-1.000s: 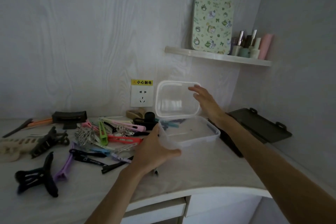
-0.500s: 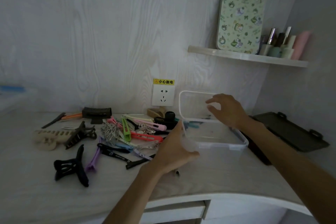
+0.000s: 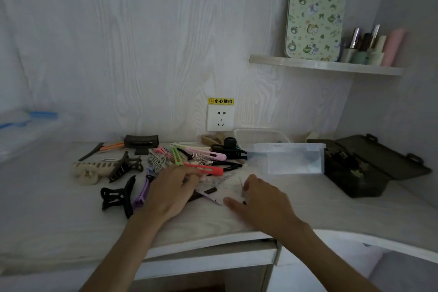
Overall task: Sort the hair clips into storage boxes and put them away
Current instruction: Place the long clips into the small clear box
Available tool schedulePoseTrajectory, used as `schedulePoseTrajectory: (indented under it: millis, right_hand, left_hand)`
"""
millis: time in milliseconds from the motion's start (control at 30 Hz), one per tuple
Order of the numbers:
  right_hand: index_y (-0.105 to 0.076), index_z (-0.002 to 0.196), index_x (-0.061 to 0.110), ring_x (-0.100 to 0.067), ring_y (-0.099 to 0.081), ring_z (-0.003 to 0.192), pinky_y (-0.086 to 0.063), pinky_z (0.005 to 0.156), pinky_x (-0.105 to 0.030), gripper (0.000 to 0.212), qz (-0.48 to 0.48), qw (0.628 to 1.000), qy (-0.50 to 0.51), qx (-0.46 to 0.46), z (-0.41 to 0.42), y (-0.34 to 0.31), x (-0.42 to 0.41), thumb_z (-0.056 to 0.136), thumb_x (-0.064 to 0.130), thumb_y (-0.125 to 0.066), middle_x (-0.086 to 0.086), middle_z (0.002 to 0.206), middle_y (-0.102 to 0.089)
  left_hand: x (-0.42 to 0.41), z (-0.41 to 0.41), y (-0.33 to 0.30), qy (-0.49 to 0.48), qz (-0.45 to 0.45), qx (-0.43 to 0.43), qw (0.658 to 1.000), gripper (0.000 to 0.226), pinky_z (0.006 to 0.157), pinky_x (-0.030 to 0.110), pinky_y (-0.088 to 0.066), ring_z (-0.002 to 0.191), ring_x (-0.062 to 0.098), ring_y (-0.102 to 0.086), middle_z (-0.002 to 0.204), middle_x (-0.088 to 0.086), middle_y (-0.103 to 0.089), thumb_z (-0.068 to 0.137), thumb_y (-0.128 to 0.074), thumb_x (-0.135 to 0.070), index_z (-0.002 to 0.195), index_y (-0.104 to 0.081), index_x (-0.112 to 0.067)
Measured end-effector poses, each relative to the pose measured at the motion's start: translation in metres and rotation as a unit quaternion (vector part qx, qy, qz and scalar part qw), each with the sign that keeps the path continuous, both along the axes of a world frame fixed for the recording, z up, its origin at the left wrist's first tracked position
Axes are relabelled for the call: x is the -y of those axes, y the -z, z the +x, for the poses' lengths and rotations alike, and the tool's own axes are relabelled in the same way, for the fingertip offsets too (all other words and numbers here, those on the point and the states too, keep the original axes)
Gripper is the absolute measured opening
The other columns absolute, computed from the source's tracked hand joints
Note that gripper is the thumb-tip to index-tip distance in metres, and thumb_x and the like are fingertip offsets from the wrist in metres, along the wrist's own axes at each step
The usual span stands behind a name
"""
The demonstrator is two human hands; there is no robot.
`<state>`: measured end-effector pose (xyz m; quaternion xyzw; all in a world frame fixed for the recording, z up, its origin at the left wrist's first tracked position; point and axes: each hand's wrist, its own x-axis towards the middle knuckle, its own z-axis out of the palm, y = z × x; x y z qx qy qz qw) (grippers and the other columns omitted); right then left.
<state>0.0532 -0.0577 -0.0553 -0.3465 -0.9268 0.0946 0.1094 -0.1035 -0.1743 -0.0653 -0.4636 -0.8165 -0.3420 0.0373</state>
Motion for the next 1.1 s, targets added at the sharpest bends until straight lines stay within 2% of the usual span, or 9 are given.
schedulePoseTrajectory:
  millis: [133,267,400,467,600,800,900,1000,1100]
  right_hand:
    - [-0.054,0.108,0.022,-0.014,-0.055,0.099,-0.039,0.078,-0.025,0.028,-0.007,0.998,0.008,-0.061,0.007,0.005,-0.003,0.092,0.043,-0.048,0.003,0.110,-0.059]
    - [-0.057,0.100,0.024,-0.008,-0.050,0.083,-0.036,0.072,-0.022,0.016,0.030,0.994,0.011,-0.107,0.014,0.002,-0.008,0.094,0.035,-0.047,0.005,0.104,-0.060]
    - [-0.054,0.100,0.024,-0.010,-0.053,0.095,-0.041,0.077,-0.024,0.014,0.081,0.980,-0.040,-0.176,0.007,-0.003,-0.004,0.094,0.034,-0.047,0.007,0.105,-0.058]
    - [-0.053,0.103,0.023,-0.015,-0.052,0.103,-0.040,0.081,-0.027,0.015,0.072,0.984,-0.087,-0.136,-0.004,-0.002,-0.003,0.094,0.033,-0.046,0.004,0.110,-0.059]
    - [-0.047,0.108,0.021,-0.023,-0.058,0.099,-0.041,0.078,-0.032,0.020,0.084,0.990,-0.100,-0.056,-0.019,0.000,-0.008,0.095,0.036,-0.045,-0.002,0.108,-0.064]
    - [-0.055,0.108,0.030,-0.013,-0.057,0.097,-0.034,0.073,-0.021,0.023,0.047,0.981,-0.177,-0.066,-0.007,-0.005,-0.023,0.086,0.035,-0.061,0.007,0.104,-0.064]
    - [-0.061,0.113,0.030,-0.013,-0.060,0.099,-0.043,0.082,-0.025,0.027,0.038,0.978,-0.182,-0.095,0.002,-0.007,-0.022,0.086,0.030,-0.063,0.008,0.107,-0.067]
    - [-0.068,0.108,0.025,-0.016,-0.062,0.099,-0.048,0.084,-0.029,0.021,0.097,0.975,-0.157,-0.122,0.017,-0.014,-0.019,0.088,0.024,-0.061,0.003,0.107,-0.069]
    - [-0.071,0.104,0.021,-0.006,-0.062,0.086,-0.052,0.077,-0.024,0.023,0.162,0.941,-0.161,-0.250,0.036,-0.031,-0.019,0.082,0.015,-0.069,0.003,0.098,-0.071]
  left_hand:
    - [0.004,0.000,0.002,0.074,-0.044,0.014,0.996,0.048,0.104,0.029,-0.036,0.119,0.004,-0.044,0.122,-0.018,-0.056,0.076,-0.044,-0.042,0.119,-0.062,-0.033]
    - [0.001,-0.002,0.003,0.094,-0.031,0.034,0.995,0.044,0.091,0.009,-0.037,0.110,-0.008,-0.047,0.111,-0.029,-0.054,0.076,-0.064,-0.025,0.119,-0.061,-0.037]
    - [-0.002,-0.010,0.008,0.051,-0.025,-0.029,0.998,0.038,0.099,0.027,-0.039,0.114,0.006,-0.048,0.116,-0.016,-0.062,0.074,-0.059,-0.040,0.110,-0.067,-0.033]
    - [-0.002,-0.012,0.010,0.043,-0.013,-0.052,0.998,0.032,0.100,0.029,-0.037,0.113,0.007,-0.048,0.114,-0.016,-0.063,0.075,-0.061,-0.043,0.105,-0.069,-0.035]
    - [0.000,-0.014,0.011,0.040,0.014,-0.081,0.996,0.033,0.092,0.033,-0.043,0.102,0.007,-0.052,0.105,-0.018,-0.067,0.071,-0.058,-0.055,0.097,-0.071,-0.039]
    - [0.001,-0.011,0.010,0.070,0.062,-0.043,0.995,0.024,0.082,0.032,-0.050,0.086,-0.001,-0.059,0.088,-0.023,-0.069,0.071,-0.074,-0.044,0.094,-0.072,-0.037]
    - [0.003,-0.009,0.008,0.078,0.076,-0.016,0.994,0.023,0.081,0.029,-0.051,0.084,-0.004,-0.061,0.083,-0.027,-0.067,0.070,-0.079,-0.038,0.092,-0.073,-0.039]
    - [0.005,-0.007,0.007,0.101,0.080,0.028,0.991,0.029,0.081,0.030,-0.054,0.085,-0.006,-0.063,0.085,-0.028,-0.070,0.070,-0.079,-0.038,0.094,-0.068,-0.048]
    - [0.005,-0.009,0.009,0.089,0.080,0.044,0.992,0.024,0.080,0.033,-0.054,0.085,-0.005,-0.064,0.086,-0.026,-0.071,0.070,-0.076,-0.045,0.093,-0.072,-0.042]
